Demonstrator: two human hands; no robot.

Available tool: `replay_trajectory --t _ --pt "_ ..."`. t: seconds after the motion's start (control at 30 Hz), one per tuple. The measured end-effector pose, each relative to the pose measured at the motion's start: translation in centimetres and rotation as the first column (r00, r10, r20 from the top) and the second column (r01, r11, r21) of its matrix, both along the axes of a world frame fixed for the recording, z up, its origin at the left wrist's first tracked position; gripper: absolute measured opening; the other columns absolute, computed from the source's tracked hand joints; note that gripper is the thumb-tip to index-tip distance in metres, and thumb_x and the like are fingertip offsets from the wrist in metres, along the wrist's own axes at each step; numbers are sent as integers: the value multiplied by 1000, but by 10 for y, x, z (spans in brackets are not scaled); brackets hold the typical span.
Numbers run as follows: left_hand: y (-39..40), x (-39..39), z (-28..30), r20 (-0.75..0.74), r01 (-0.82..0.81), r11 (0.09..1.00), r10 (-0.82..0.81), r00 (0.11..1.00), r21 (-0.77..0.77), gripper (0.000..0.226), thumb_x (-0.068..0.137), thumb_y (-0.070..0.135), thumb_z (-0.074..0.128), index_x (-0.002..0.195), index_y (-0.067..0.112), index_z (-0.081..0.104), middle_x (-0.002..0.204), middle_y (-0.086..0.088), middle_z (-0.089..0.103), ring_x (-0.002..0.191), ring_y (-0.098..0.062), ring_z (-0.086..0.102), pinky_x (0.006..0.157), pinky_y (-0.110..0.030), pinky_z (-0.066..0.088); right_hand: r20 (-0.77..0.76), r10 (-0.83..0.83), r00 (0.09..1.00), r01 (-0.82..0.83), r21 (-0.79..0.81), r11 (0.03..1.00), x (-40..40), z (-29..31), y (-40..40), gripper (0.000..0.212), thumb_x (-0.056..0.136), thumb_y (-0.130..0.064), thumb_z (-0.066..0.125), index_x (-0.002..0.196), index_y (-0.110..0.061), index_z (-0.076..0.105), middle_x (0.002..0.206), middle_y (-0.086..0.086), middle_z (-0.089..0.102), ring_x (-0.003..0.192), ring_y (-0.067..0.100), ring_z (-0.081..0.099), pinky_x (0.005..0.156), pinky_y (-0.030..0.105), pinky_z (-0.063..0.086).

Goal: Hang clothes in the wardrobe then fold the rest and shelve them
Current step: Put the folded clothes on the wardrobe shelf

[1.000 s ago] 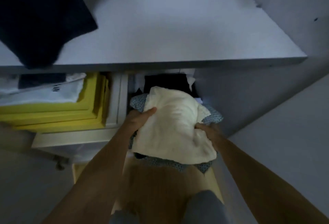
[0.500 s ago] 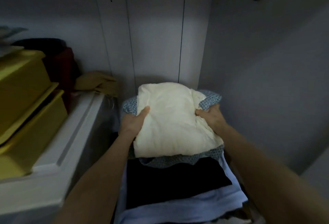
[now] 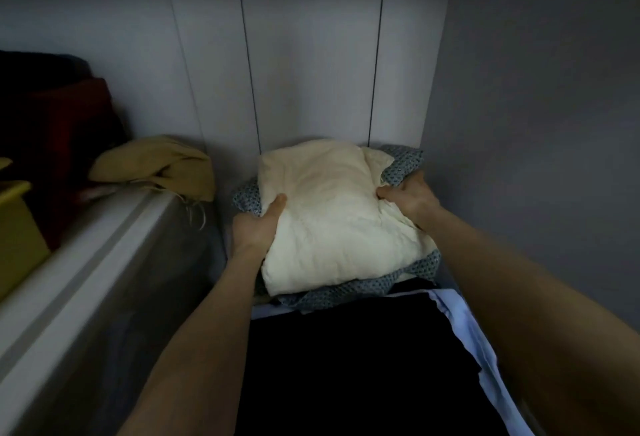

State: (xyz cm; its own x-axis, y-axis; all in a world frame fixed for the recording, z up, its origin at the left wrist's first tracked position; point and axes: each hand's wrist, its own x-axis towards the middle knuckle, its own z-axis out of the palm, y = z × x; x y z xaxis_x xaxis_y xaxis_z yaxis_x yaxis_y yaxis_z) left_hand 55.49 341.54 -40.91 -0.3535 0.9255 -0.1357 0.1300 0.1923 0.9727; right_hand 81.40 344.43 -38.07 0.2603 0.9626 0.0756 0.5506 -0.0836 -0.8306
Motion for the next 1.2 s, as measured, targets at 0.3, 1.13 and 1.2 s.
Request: replay_trajectory --t 0.3,1.13,1.2 --pt "48 2 -25 -147 49 997 -58 987 -67 91 76 62 69 134 -4 48 140 -18 49 121 -30 53 93 -26 40 -87 23 996 -35 -147 989 8 -36 42 76 81 -28 73 142 -2 38 141 13 47 124 27 49 102 27 41" --pt "98 49 -68 -780 268 893 -448 437 -362 74 95 65 9 154 24 -5 162 -1 -7 148 -30 -3 118 -53 -3 716 189 672 -119 -147 982 -50 -62 44 74 93 -69 19 154 -31 1 161 7 -7 147 32 -6 115 53 -8" --pt "102 44 -68 -746 273 870 -493 448 -411 76 94 67 8 154 21 -6 162 -4 -6 148 -29 -2 119 -51 0 668 261 696 -145 -225 963 -49 -76 41 72 91 -71 17 153 -37 -1 161 2 -11 148 28 -8 116 53 -9"
